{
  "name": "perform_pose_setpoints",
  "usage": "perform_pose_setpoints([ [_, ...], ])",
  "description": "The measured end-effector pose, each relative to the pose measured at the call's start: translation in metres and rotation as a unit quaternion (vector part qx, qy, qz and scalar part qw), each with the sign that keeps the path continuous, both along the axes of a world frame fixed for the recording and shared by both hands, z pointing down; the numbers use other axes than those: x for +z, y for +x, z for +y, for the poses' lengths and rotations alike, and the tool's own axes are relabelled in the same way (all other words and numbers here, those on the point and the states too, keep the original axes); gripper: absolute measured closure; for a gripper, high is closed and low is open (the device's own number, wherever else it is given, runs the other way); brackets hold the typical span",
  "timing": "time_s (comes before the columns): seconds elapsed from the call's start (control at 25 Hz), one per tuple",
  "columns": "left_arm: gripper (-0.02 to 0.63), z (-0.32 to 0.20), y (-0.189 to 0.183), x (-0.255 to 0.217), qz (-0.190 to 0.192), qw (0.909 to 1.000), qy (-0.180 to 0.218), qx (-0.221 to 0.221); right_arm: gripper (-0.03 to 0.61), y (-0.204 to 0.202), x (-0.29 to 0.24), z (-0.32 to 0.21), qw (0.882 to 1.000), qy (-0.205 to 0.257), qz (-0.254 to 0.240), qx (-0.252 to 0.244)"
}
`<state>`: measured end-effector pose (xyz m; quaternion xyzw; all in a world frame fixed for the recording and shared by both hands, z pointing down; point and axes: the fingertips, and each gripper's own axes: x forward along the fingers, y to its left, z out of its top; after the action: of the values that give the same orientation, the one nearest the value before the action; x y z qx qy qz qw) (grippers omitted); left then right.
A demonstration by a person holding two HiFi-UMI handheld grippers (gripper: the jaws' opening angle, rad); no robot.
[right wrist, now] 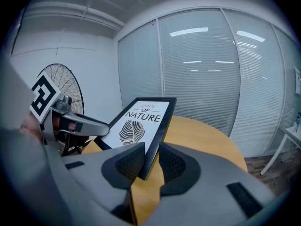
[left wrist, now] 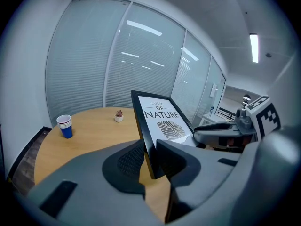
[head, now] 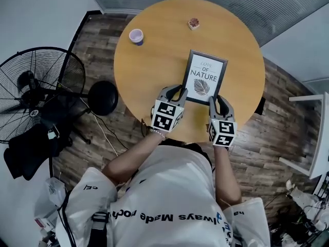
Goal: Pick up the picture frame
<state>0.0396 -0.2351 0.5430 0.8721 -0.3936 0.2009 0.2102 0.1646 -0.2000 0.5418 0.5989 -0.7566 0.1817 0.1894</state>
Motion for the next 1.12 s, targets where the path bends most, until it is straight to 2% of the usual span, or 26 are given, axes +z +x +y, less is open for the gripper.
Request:
perform_pose_setpoints([
  [1.12,0.517,0.016,-0.020,-0.128,0.056,0.9935,0.099,-0.010,0.472,-0.017,-0.131,0.014,0.994,0.112,0.007,0.009],
])
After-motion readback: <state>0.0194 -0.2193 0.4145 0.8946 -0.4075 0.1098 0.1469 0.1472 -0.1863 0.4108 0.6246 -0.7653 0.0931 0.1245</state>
